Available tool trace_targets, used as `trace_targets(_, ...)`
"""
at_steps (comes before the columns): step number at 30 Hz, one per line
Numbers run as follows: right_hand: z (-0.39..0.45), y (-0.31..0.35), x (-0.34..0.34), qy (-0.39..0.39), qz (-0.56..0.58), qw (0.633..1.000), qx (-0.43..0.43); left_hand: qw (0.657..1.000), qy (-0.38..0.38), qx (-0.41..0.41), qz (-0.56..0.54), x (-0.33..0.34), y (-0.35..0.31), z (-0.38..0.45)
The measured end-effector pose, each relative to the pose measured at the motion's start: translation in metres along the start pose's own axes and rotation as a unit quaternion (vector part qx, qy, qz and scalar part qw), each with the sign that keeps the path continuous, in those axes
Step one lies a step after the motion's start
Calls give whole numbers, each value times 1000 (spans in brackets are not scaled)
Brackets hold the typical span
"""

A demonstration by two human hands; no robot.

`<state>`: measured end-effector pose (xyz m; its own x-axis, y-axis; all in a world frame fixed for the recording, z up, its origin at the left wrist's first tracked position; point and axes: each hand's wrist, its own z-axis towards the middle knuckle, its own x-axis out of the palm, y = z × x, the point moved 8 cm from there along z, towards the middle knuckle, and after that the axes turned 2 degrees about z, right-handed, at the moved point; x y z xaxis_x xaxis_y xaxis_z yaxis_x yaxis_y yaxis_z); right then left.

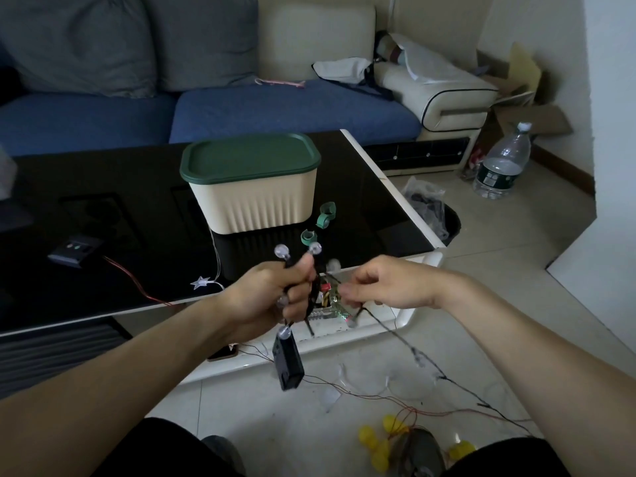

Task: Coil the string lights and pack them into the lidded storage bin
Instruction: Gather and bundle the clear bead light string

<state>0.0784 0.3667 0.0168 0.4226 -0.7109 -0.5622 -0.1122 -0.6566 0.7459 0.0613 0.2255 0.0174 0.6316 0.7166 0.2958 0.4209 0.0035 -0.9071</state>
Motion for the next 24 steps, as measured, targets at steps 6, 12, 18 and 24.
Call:
trace_targets(6,-5,-3,22,101,142,983,58,982,-122,53,-135,-22,-12,3)
trace_targets(12,-4,-2,16,44,175,981,70,948,-225,77,-210,-44,-20,1)
trace_targets(18,-1,18,21,10,-43,999,5,965,-171,81,-181,-34,-27,4)
trace_targets(24,-3,53,33,11,-76,995,-70,990,-110,57,-63,-15,-20,8)
